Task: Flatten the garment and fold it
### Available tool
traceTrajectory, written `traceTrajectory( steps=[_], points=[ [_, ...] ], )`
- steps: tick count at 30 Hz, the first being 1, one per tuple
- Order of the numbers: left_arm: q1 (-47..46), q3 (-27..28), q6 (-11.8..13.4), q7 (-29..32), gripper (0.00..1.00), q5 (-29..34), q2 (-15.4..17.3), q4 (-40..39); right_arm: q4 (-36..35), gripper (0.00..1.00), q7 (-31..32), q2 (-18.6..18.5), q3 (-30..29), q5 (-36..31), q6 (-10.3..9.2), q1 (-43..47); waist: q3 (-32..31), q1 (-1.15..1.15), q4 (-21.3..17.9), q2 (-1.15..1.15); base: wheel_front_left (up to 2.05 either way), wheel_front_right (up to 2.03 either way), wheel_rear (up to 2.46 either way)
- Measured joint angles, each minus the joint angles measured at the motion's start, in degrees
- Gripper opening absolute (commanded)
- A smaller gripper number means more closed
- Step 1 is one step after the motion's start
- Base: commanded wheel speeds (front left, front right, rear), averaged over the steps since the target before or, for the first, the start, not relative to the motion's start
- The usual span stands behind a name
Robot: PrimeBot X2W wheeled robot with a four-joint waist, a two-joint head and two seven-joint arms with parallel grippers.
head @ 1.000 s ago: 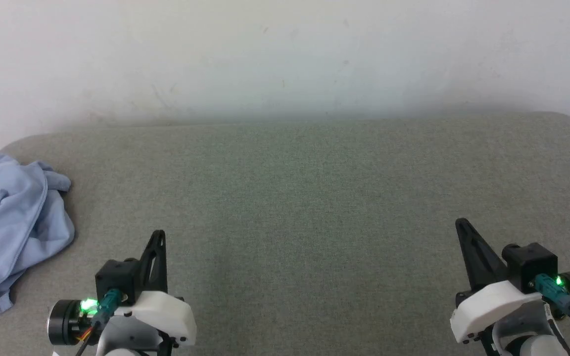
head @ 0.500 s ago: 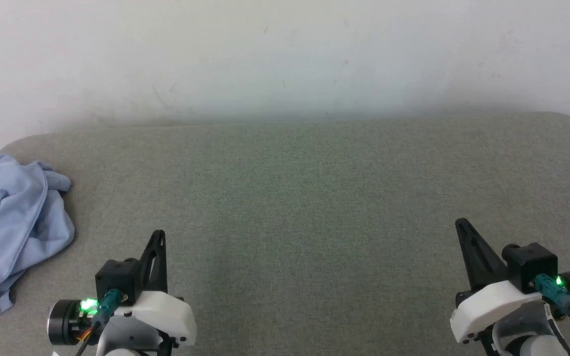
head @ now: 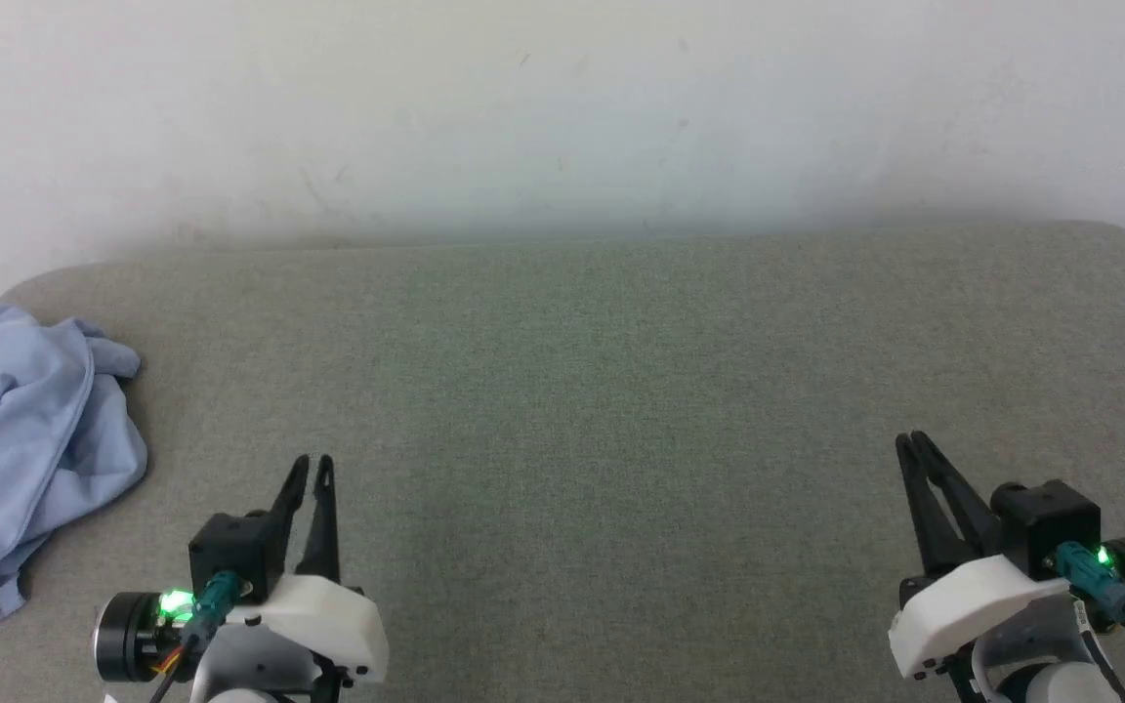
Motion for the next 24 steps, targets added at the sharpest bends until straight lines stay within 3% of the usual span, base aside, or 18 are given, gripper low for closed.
traceTrajectory(
  steps=[24],
  points=[
    [0.0, -1.0, 0.1, -2.1, 1.00, -1.2, 0.0, 1.0, 0.8, 1.00, -2.2, 0.0, -0.9, 1.4, 0.00, 0.0, 0.1, 0.00, 0.5, 0.00, 0.00, 0.00, 0.00]
  ],
)
